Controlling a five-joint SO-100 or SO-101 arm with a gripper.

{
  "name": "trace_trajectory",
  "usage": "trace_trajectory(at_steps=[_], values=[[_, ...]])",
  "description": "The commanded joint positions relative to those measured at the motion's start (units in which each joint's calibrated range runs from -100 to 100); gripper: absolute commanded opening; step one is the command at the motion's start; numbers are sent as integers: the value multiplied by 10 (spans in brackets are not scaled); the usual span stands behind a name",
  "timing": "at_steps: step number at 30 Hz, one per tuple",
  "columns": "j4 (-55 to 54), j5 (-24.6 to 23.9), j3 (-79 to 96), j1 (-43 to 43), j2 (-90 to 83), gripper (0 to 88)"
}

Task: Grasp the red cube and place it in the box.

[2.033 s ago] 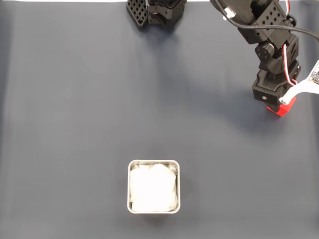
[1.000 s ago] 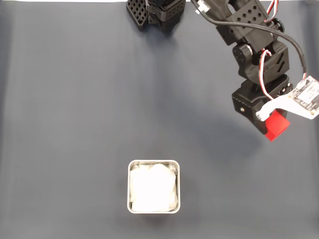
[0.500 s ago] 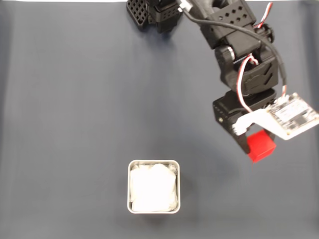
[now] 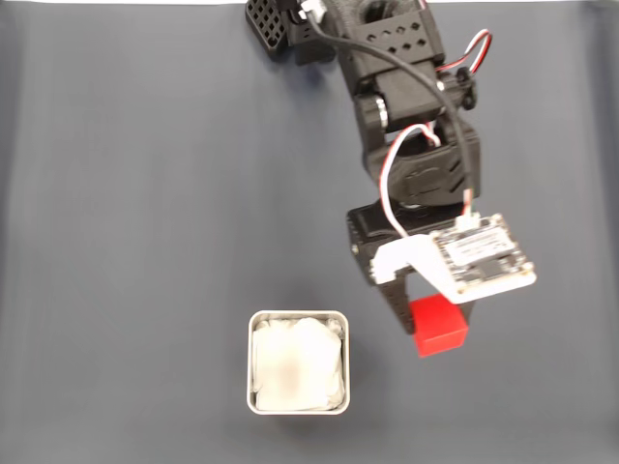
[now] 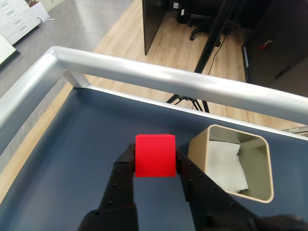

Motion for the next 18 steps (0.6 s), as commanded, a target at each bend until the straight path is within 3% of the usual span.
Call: trace_trajectory(at_steps=[1,18], values=[[5,0,-39,25,-38,51],[6,0,-64,98,-21,45]])
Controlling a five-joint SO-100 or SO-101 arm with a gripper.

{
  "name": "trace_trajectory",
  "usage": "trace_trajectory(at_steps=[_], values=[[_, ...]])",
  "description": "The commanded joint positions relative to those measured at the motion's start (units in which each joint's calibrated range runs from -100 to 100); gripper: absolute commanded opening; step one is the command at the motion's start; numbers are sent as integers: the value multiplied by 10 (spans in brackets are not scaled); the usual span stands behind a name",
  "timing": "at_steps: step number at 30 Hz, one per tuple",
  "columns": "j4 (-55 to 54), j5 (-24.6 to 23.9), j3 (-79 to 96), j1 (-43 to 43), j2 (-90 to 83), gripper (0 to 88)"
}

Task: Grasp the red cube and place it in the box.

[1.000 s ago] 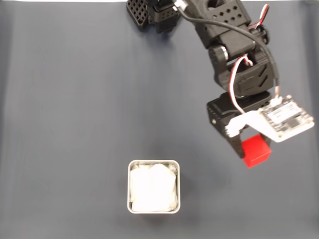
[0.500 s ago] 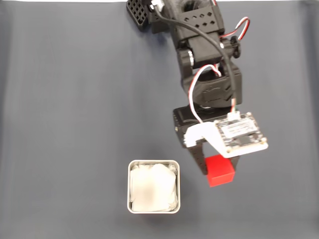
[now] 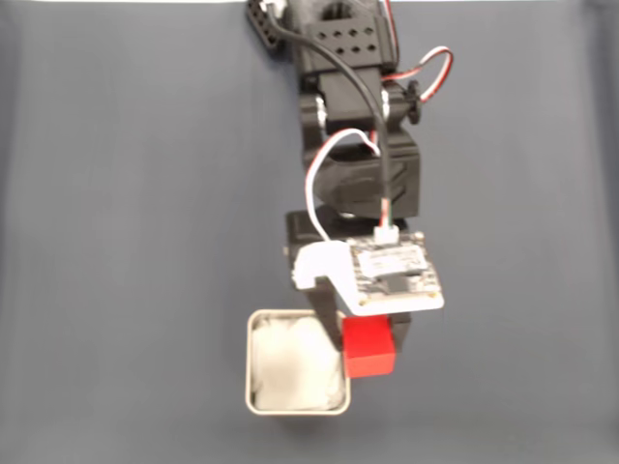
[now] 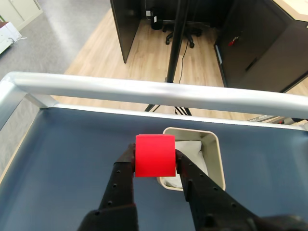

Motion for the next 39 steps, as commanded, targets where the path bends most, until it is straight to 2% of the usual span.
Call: trace_trajectory(at_steps=[1,17,39], values=[[2,0,-38,20,-19,45],[-10,0,-42,59,14,43],[-40,4,-32,69,50,43]])
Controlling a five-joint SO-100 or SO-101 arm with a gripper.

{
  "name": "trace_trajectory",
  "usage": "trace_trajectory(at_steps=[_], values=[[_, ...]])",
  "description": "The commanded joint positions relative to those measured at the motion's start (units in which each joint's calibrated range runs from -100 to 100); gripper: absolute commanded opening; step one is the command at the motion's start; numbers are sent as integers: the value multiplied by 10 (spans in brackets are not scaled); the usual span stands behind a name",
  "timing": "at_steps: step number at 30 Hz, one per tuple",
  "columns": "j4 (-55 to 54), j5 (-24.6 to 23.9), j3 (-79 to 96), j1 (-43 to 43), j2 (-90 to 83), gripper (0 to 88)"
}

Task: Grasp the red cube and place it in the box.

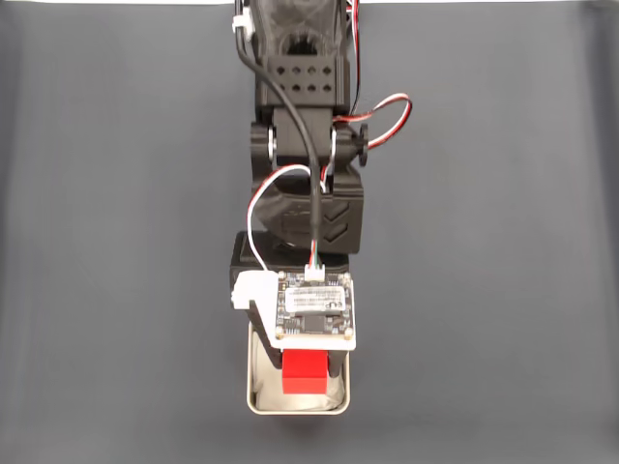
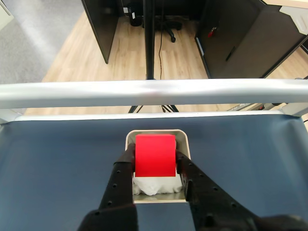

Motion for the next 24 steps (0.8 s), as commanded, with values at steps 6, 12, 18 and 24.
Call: trace_trajectory(at_steps=[6,12,18,24], values=[[-18,8,-14,8,0,43],[-27,12,-4,9,4,43],[-30,13,3,9,4,44],[-31,13,3,9,3,44]])
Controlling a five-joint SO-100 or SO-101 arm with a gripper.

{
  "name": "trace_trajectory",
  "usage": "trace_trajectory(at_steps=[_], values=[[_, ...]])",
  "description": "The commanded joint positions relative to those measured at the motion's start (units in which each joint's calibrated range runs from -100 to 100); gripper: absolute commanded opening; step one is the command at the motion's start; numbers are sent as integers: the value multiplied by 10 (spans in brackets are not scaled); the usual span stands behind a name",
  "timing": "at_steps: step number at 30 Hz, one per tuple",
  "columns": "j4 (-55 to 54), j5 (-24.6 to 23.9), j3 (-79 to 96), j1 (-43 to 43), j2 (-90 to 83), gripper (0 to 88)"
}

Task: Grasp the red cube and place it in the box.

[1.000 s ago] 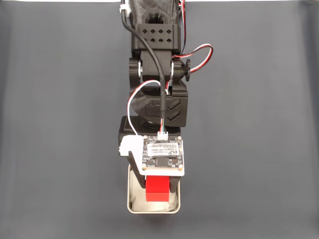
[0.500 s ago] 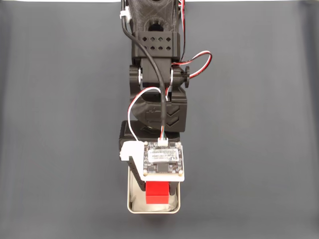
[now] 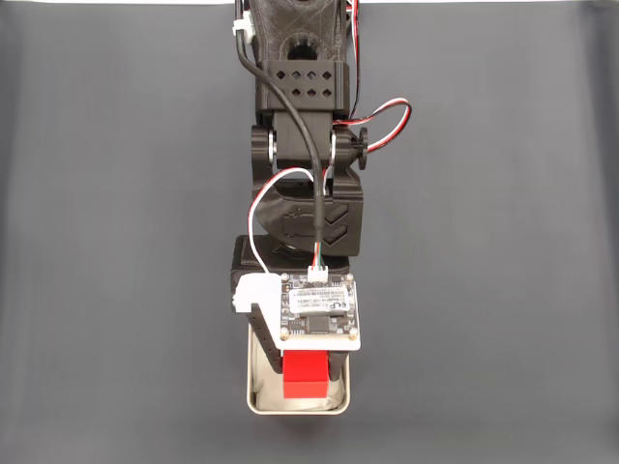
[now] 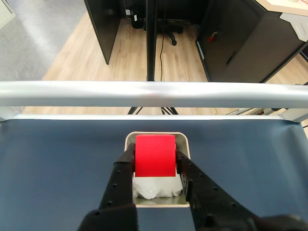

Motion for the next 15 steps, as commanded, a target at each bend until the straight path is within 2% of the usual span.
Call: trace_trajectory(at_steps=[1,13,15], values=[[-11,4,-2,8,-4,44],[-13,6,3,11,-5,47],[-13,7,4,11,-7,100]])
